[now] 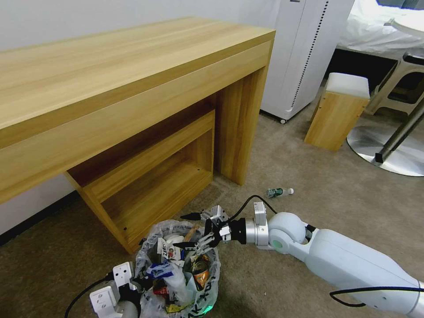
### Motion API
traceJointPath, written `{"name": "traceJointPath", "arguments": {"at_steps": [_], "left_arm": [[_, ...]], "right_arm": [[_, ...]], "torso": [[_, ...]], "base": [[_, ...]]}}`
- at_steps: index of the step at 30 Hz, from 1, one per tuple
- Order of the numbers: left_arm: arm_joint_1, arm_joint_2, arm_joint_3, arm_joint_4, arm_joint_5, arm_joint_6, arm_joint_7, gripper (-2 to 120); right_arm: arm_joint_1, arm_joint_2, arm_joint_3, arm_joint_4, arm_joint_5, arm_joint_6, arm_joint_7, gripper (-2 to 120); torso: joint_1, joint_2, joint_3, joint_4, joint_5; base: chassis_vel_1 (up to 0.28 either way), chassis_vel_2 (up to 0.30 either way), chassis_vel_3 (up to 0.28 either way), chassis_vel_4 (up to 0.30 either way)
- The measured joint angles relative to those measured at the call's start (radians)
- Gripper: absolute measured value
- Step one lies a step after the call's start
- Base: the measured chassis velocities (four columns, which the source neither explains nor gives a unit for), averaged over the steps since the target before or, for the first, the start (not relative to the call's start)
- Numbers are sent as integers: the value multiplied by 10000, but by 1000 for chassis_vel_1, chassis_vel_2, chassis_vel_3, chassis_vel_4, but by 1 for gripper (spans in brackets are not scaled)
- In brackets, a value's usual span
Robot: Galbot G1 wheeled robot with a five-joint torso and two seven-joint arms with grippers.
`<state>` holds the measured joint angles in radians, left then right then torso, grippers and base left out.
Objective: Pick up the trash bin and place the garbage on the floor into it.
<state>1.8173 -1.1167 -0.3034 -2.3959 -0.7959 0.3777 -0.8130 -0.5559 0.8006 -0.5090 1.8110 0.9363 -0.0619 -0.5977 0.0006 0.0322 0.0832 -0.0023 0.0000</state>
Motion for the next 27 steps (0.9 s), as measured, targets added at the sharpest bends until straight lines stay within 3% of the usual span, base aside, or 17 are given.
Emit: {"name": "traceJointPath", "arguments": {"at_steps": [4,6,8,12,14,16,18,22,24,25,27], "left_arm": [[39,4,-86,15,123,-103,173,1],[138,-6,-186,-27,208,-58,333,1],[171,-5,-200,-44,226,-10,354,1],[252,-21,-199,-124,351,221,407,1],[258,-90,-128,-134,459,302,396,1],[271,-123,-95,-131,534,315,413,1],[312,-235,-13,-76,810,318,509,1],[265,-234,2,-52,866,294,550,1],[145,-81,-22,-51,910,210,664,0],[145,-81,-22,-51,910,210,664,0],[111,-23,-18,-52,935,207,724,0]], "right_arm": [[-252,-39,489,98,39,6,103,100],[-674,-159,1452,239,29,60,622,100],[-757,-195,1638,255,24,92,818,100],[-1729,-506,3187,324,-385,399,2094,100],[-2545,-573,3991,451,-842,694,3317,100],[-2847,-573,4258,511,-966,903,3787,100],[-3813,-290,5353,624,-1658,1847,4828,100],[-4439,17,6263,725,-2385,2486,5220,100],[-5720,426,8062,1087,-3632,3064,5585,100],[-5720,426,8062,1087,-3632,3064,5585,100],[-6639,673,9214,1408,-4301,3396,5596,100]], "torso": [[0,0,0,0,0],[0,0,0,0,0],[0,1,0,0,2],[0,0,0,2,1],[0,0,0,-5,1],[0,0,0,-6,4],[0,1,0,-1,2],[0,0,0,3,2],[0,1,0,-3,2],[0,1,0,-3,2],[0,1,-1,0,1]], "base": [[0,0,0,0],[0,0,0,0],[0,0,0,0],[0,0,0,0],[0,0,0,0],[0,0,0,0],[0,0,0,0],[0,0,0,0],[0,0,0,0],[0,0,0,0],[0,0,0,0]]}}
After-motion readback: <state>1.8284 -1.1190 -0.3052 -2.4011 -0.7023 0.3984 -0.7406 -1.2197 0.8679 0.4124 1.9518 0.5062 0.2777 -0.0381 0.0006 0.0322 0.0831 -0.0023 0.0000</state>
